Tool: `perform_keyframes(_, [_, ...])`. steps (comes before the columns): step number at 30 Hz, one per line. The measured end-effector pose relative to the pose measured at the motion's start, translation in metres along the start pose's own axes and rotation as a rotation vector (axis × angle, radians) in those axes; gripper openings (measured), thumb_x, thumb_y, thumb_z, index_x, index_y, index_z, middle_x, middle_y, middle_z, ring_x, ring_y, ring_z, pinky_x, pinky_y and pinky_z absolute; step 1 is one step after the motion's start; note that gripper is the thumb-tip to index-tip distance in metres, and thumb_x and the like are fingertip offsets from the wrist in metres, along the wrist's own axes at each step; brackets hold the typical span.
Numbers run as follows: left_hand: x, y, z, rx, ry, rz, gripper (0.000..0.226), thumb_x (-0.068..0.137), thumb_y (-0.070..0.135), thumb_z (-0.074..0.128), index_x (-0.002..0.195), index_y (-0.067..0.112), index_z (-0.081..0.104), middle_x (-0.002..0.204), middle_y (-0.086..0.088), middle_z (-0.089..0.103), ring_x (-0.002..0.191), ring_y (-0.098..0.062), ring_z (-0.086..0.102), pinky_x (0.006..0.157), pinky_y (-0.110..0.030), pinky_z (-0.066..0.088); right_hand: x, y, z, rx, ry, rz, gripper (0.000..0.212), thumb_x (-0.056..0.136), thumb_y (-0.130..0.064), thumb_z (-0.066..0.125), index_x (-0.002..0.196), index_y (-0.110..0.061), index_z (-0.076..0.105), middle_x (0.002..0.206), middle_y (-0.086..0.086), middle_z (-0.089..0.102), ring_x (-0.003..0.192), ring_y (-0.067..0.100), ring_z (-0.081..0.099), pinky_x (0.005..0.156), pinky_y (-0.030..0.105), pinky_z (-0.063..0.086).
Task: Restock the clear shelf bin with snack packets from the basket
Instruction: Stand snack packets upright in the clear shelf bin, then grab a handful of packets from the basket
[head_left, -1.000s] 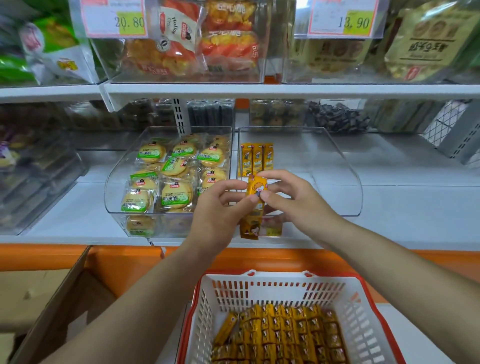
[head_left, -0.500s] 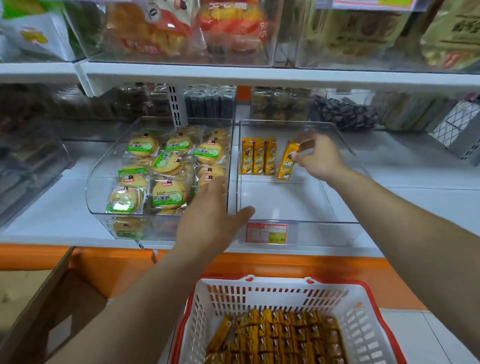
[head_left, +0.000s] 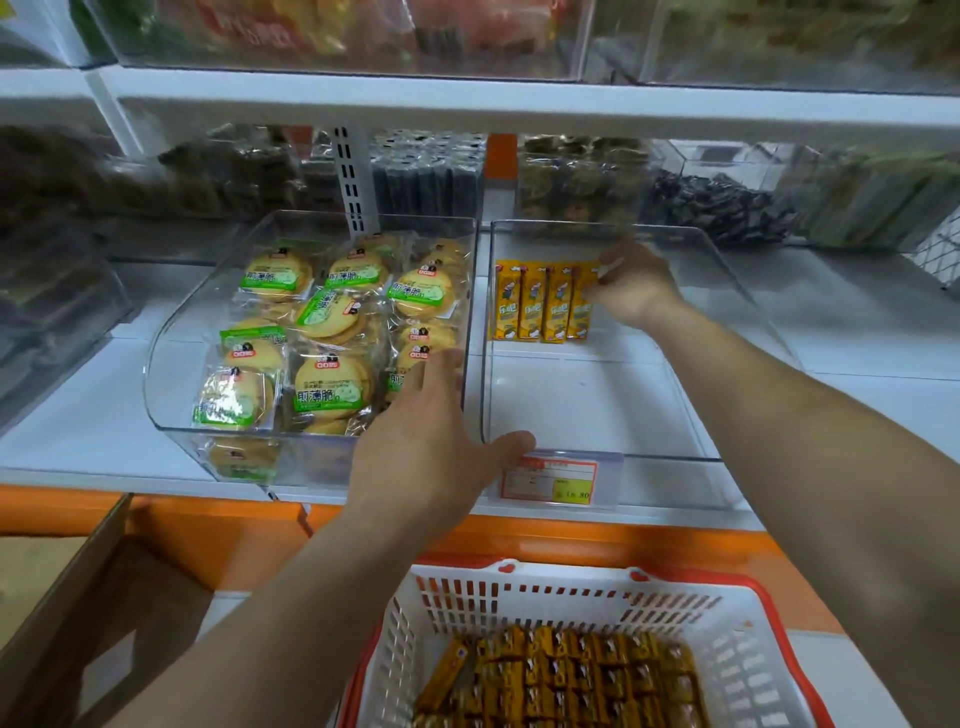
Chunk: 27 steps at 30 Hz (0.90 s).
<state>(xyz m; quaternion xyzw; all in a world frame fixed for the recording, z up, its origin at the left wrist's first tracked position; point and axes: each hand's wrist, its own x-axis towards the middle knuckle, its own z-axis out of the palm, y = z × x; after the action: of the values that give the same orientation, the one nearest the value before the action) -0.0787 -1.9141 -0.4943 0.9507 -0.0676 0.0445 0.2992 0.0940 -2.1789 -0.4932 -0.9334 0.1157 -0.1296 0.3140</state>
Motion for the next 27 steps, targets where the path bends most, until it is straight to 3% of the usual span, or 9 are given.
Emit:
perform_keyframes(7, [-0.003,0.000,-0.015,-0.161,-0.039,0.010,0.087,0.077,0.052,0.083,0.148,0.034,0.036,0.144,0.007,0.055,0.118,-0.021,0.064,0.090,-0.050,0.061,-0.062,-0.022,-0.040,-0.089,-0.005,-0.147,0.025,0.084,-0.022,0.074,0.097,-0.002,0.067,0.098,0.015,0.070,0.095,0.031,0.065,0.082,0.035,0.050])
perform_keyframes(12, [-0.028,0.010,-0.039,-0.135,0.080,0.156,0.067,0.084,0.046,0.078,0.141,0.029,0.049,0.129,0.009,0.061,0.107,-0.014,0.062,0.084,-0.039,0.060,-0.157,-0.040,-0.088,0.004,-0.080,-0.294,0.015,0.081,-0.025,0.079,0.088,-0.022,0.066,0.086,-0.005,0.069,0.072,0.013,0.065,0.065,0.023,0.045])
perform_keyframes(15, [-0.052,0.008,-0.045,-0.184,-0.058,0.179,0.035,0.089,0.044,0.074,0.120,0.033,0.062,0.098,0.021,0.065,0.087,-0.002,0.064,0.071,-0.029,0.058,-0.212,-0.041,-0.101,0.024,-0.186,-0.347,0.014,0.081,-0.021,0.079,0.083,-0.024,0.065,0.083,-0.009,0.068,0.068,0.009,0.064,0.065,0.016,0.046])
perform_keyframes(17, [-0.068,0.001,-0.039,-0.174,-0.197,0.144,0.015,0.091,0.041,0.073,0.101,0.037,0.064,0.089,0.020,0.067,0.082,0.002,0.064,0.068,-0.023,0.053,-0.242,-0.030,-0.099,0.024,-0.275,-0.363,0.014,0.079,-0.020,0.079,0.083,-0.026,0.066,0.080,-0.010,0.068,0.067,0.005,0.063,0.065,0.013,0.047])
perform_keyframes(21, [-0.093,-0.019,-0.007,-0.012,-0.437,0.071,0.011,0.091,0.034,0.074,0.087,0.029,0.064,0.086,0.010,0.068,0.078,-0.008,0.062,0.063,-0.023,0.042,-0.286,0.007,-0.066,-0.098,-0.487,-0.331,0.018,0.079,-0.026,0.078,0.077,-0.033,0.062,0.079,-0.010,0.069,0.066,-0.006,0.061,0.065,0.017,0.046])
perform_keyframes(24, [-0.105,-0.043,0.026,0.127,-0.541,0.029,0.012,0.092,0.035,0.071,0.092,0.026,0.064,0.095,0.001,0.071,0.086,-0.017,0.064,0.069,-0.027,0.044,-0.310,0.039,-0.022,-0.135,-0.594,-0.262,0.011,0.081,-0.027,0.076,0.081,-0.029,0.065,0.078,-0.013,0.066,0.071,0.003,0.060,0.062,0.017,0.043])
perform_keyframes(27, [-0.112,-0.068,0.063,0.129,-0.581,-0.068,0.013,0.093,0.036,0.069,0.097,0.024,0.064,0.105,-0.002,0.072,0.087,-0.018,0.064,0.071,-0.029,0.049,-0.330,0.073,0.028,-0.137,-0.656,-0.198,0.010,0.081,-0.021,0.074,0.084,-0.025,0.064,0.078,-0.012,0.062,0.079,0.012,0.063,0.057,0.007,0.034])
